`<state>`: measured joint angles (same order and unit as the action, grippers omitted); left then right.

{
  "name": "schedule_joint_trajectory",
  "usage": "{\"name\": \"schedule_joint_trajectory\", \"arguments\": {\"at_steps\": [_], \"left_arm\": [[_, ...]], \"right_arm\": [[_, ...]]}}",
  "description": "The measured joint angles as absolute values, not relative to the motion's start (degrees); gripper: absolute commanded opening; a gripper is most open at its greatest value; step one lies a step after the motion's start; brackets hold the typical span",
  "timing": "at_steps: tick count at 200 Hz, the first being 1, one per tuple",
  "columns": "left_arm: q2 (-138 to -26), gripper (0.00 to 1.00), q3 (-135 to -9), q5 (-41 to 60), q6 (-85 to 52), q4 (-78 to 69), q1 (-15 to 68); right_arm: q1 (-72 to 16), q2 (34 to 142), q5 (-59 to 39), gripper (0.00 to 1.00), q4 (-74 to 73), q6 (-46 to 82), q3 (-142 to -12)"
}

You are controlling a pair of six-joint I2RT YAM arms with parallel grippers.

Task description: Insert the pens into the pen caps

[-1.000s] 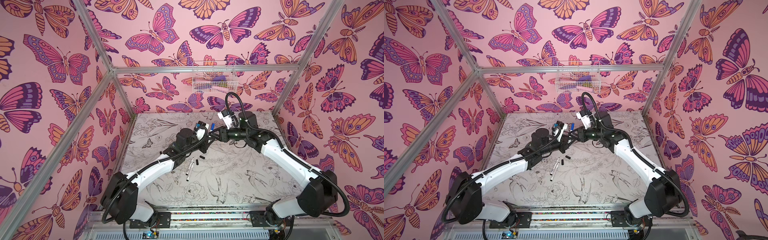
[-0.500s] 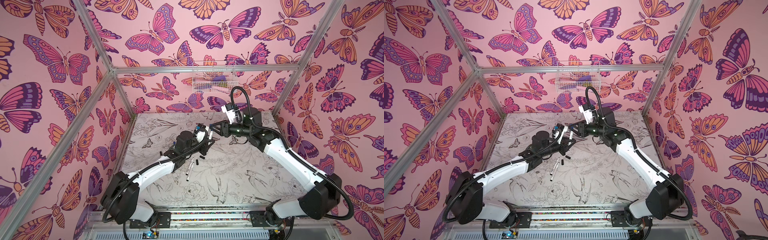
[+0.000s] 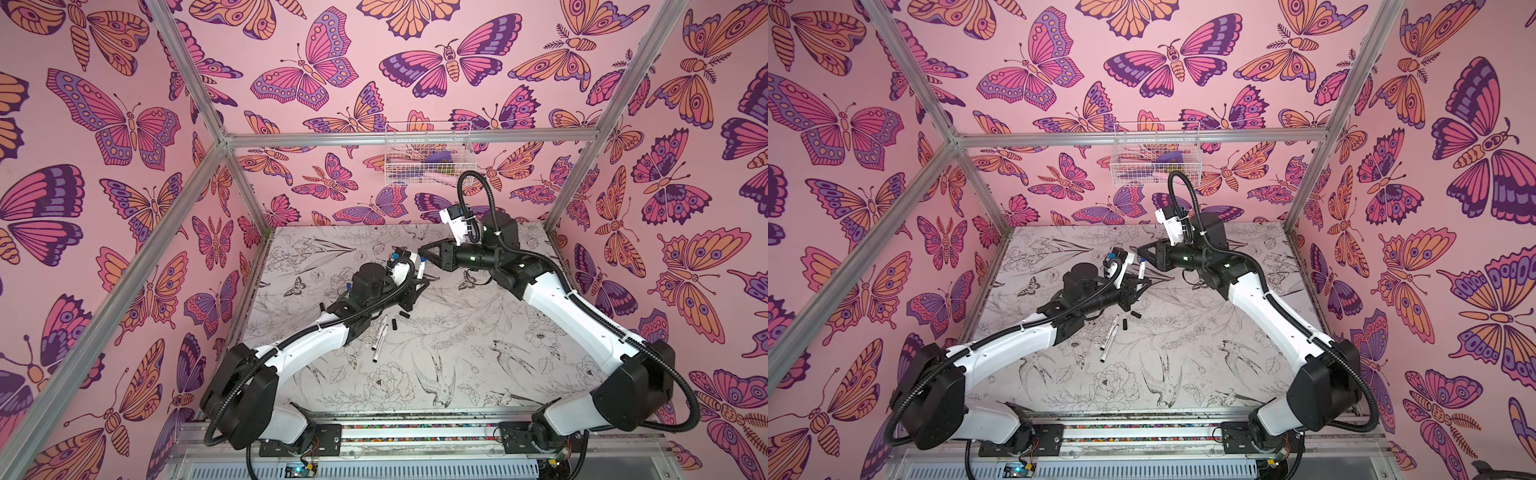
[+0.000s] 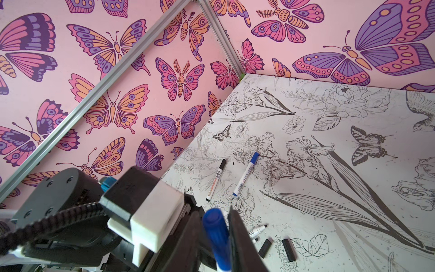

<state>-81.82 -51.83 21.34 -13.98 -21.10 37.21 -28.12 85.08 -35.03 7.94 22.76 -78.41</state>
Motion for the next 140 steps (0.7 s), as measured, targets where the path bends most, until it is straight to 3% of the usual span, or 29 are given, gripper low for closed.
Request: {"name": "schedule_joint_trajectory", "arguments": {"at_steps": [85,140], "left_arm": [[-81.82,0.00,-51.83,20.53,-13.69,-21.04,37.52],[-81.82,0.00,-51.86,20.60,-13.43,-21.04,37.76]], "right_arm": [[-27.83,84.79,-34.04,0.09,7.88,22.68,-77.54],[-27.66,82.54,-34.04,0.09,7.44,21.96,-75.40]]}}
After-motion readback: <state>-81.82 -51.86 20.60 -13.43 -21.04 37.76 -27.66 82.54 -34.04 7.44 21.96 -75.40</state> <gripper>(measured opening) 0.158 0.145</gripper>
